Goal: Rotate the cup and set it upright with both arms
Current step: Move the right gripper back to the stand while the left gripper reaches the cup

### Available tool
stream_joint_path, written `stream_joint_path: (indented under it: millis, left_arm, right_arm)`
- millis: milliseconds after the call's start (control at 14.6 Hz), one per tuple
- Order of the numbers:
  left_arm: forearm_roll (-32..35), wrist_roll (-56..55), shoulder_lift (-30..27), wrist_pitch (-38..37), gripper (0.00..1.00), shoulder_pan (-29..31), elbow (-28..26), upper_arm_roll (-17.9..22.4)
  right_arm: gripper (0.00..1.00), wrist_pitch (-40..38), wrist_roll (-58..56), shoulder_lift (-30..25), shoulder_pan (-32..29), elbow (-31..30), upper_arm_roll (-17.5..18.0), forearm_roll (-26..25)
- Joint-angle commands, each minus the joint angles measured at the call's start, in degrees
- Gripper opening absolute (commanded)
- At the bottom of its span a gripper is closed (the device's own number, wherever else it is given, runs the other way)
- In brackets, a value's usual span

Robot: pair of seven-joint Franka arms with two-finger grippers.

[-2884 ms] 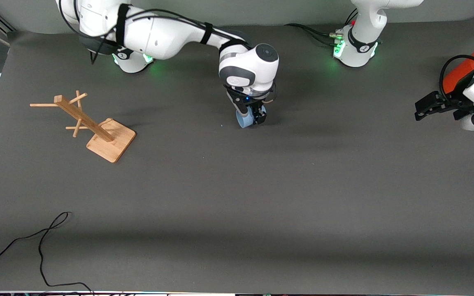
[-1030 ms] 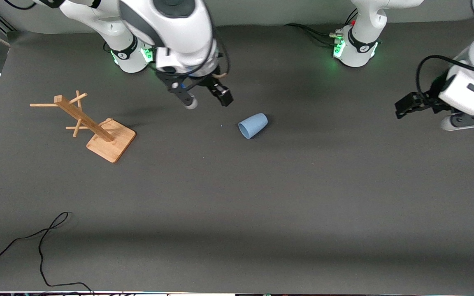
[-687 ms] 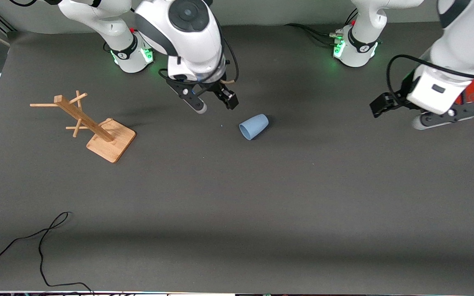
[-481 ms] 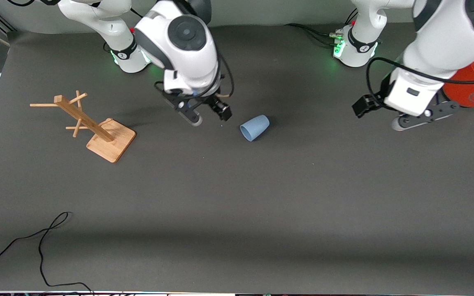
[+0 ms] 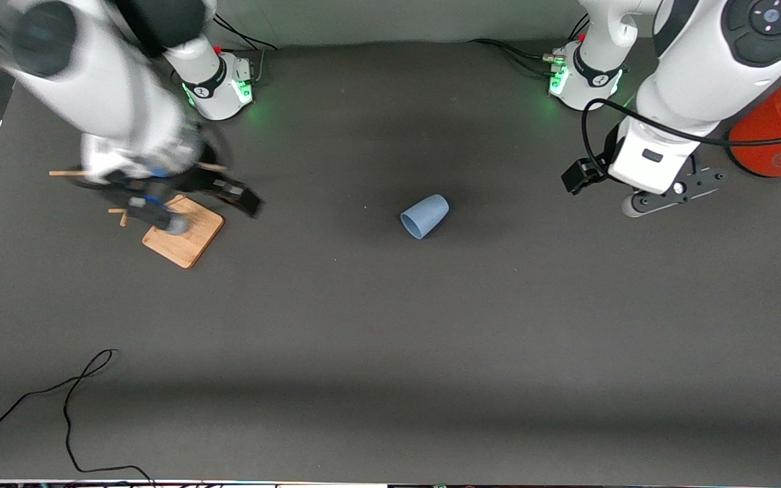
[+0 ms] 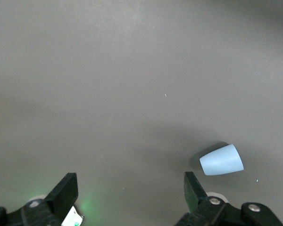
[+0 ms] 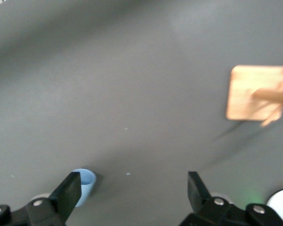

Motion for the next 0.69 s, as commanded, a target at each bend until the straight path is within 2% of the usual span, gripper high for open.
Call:
stream_joint_path:
  millis: [0, 206, 618]
  left_arm:
    - [1.3, -7.2, 2.5, 0.8, 1.0, -4.2, 1.3, 0.2]
    - [4.3, -17.3, 10.0, 0.7, 1.0, -10.0, 7.4, 0.2]
    - [10.7, -35.8, 30.1, 0.0, 1.0, -21.7, 25.1, 0.3]
  right_arm:
    - [1.0, -2.7, -11.4, -4.8, 1.0, -1.8, -6.3, 1.7]
    - [1.0, -2.7, -18.8, -9.5, 1.0, -6.4, -11.7, 1.8]
    - [1.0, -2.6, -33.4, -10.7, 1.0, -8.5, -19.7, 1.8]
